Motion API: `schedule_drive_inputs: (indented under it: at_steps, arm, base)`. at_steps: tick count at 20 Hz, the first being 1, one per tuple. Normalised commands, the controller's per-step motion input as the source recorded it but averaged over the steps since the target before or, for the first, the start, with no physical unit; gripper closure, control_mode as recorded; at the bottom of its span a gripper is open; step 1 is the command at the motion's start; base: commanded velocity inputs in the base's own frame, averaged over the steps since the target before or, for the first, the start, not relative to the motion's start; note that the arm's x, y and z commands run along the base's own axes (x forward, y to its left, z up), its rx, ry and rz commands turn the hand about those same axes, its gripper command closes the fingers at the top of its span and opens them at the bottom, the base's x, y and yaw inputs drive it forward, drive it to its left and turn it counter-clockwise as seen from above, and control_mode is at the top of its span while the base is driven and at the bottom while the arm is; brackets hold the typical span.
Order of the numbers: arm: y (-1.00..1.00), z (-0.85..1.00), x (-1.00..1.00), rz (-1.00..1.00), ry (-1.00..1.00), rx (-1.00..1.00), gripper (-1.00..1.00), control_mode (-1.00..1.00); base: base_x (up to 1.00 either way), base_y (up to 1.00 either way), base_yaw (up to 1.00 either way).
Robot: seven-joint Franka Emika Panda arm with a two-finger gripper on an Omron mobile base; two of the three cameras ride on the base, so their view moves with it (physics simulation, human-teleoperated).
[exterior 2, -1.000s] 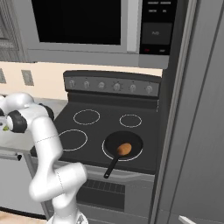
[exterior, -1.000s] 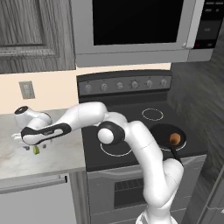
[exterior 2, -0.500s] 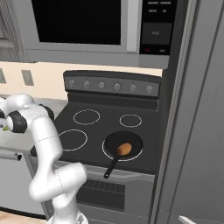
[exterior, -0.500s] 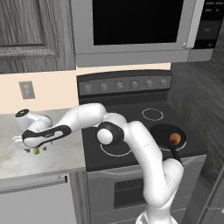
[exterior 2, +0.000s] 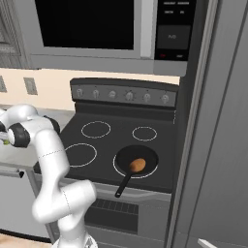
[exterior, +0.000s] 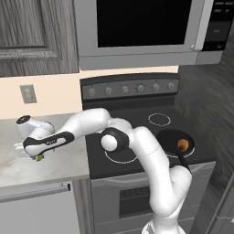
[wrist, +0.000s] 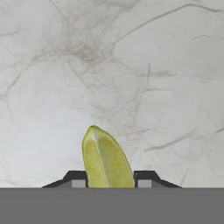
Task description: Put the lemon wedge and potato in the pan. Then turn on the front right burner and set the heat to medium.
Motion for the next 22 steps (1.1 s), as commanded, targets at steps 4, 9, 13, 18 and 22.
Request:
schedule_drive_inputs:
  at_steps: [4, 9, 13, 18, 22]
  arm:
    - [0.00, 0.00, 0.00, 0.00, 0.00, 0.00, 1.00, -1.00]
    - [-0.11, 0.16, -0.14, -0.05, -0.04, 0.00, 1.00, -1.00]
    - [-0.42, 0.26, -0.31, -0.10, -0.05, 0.00, 1.00, -1.00]
    - [-0.54, 0.06, -0.62, -0.10, -0.13, 0.00, 1.00, -1.00]
    - [-0.67, 0.02, -0.58, -0.10, -0.09, 0.00, 1.00, -1.00]
  base:
    - [0.00, 0.00, 0.00]
    - [0.00, 0.00, 0.00]
    - [0.00, 0.00, 0.00]
    - [0.00, 0.00, 0.00]
    - [0.00, 0.00, 0.00]
